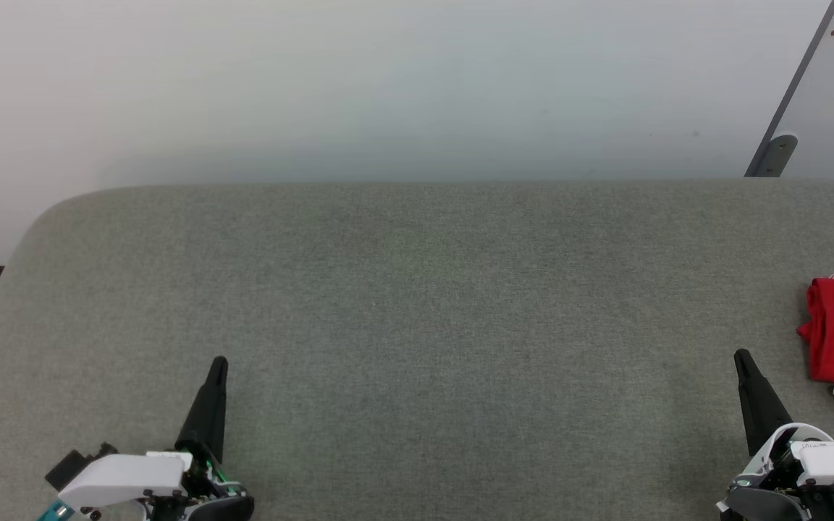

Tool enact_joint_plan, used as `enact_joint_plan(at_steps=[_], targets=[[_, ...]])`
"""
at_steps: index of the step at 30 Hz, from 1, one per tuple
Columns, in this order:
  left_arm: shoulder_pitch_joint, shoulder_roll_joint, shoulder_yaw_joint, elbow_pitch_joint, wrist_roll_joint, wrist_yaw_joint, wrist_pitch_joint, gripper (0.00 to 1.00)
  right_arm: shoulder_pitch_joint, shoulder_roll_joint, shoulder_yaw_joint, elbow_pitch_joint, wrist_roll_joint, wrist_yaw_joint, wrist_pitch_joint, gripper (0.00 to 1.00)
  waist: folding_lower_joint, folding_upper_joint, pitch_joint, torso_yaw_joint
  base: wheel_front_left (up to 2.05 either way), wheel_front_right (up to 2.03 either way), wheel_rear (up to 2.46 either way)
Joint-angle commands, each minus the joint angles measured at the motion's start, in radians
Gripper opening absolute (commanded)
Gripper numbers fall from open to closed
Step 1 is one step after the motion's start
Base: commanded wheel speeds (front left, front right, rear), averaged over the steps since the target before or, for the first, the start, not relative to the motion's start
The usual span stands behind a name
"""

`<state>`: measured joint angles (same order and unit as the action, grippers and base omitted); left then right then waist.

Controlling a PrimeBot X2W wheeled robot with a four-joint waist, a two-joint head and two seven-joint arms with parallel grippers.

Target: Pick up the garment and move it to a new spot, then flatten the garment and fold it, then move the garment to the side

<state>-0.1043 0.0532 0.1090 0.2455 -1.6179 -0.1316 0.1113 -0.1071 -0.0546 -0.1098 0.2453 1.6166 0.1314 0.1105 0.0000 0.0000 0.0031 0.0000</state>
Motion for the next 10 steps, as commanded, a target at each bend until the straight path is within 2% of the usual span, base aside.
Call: enact_joint_plan(at_steps=[1,10], targets=[[-0.011,-0.002,0.003,0.002,0.004,0.002,0.004,0.0,-0.004,0.001,-0.001,0.001,-0.001,-0.001,0.002,0.0,0.0,0.0,0.0,0.0,0.0,0.0,0.0],[-0.011,-0.003,0.004,0.002,0.005,0.002,0.002,0.0,-0.004,0.002,-0.001,0.001,-0.002,-0.001,0.003,0.0,0.0,0.0,0.0,0.0,0.0,0.0,0.0]])
